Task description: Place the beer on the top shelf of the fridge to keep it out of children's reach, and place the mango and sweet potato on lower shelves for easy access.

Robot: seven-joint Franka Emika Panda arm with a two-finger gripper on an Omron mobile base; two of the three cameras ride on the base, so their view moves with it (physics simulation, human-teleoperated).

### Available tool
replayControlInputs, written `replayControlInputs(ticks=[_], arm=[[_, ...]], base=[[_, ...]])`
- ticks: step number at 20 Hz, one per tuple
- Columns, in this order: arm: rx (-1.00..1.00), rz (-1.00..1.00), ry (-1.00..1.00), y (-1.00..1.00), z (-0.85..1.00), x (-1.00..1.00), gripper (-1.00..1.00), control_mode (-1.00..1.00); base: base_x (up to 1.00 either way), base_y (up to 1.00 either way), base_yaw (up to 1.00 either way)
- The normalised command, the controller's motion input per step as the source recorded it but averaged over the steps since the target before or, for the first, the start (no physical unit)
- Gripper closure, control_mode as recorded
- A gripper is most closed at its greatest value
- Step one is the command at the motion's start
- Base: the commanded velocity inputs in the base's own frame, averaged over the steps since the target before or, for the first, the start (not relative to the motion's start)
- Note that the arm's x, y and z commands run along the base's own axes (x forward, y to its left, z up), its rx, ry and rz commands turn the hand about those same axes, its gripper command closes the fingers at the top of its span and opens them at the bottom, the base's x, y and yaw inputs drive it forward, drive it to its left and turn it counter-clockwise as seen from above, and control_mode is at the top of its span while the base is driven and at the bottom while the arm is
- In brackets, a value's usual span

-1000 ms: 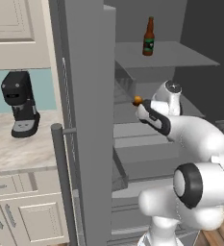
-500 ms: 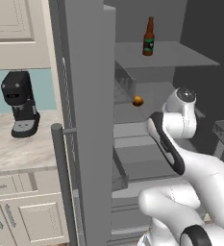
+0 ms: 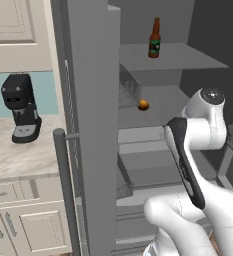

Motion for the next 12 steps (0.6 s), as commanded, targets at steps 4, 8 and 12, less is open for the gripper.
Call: replayControlInputs(ticks=[4, 8, 12], arm=[[-0.02, 0.01, 0.08, 0.0, 0.63, -0.62, -1.0, -1.0], [-0.01, 0.03, 0.03, 0.0, 0.7, -0.54, -1.0, -1.0], [-0.02, 0.02, 0.0, 0.0, 0.58, -0.66, -1.0, -1.0]], base=[[0.0, 0.0, 0.0], [0.0, 0.0, 0.0], [0.0, 0.0, 0.0]])
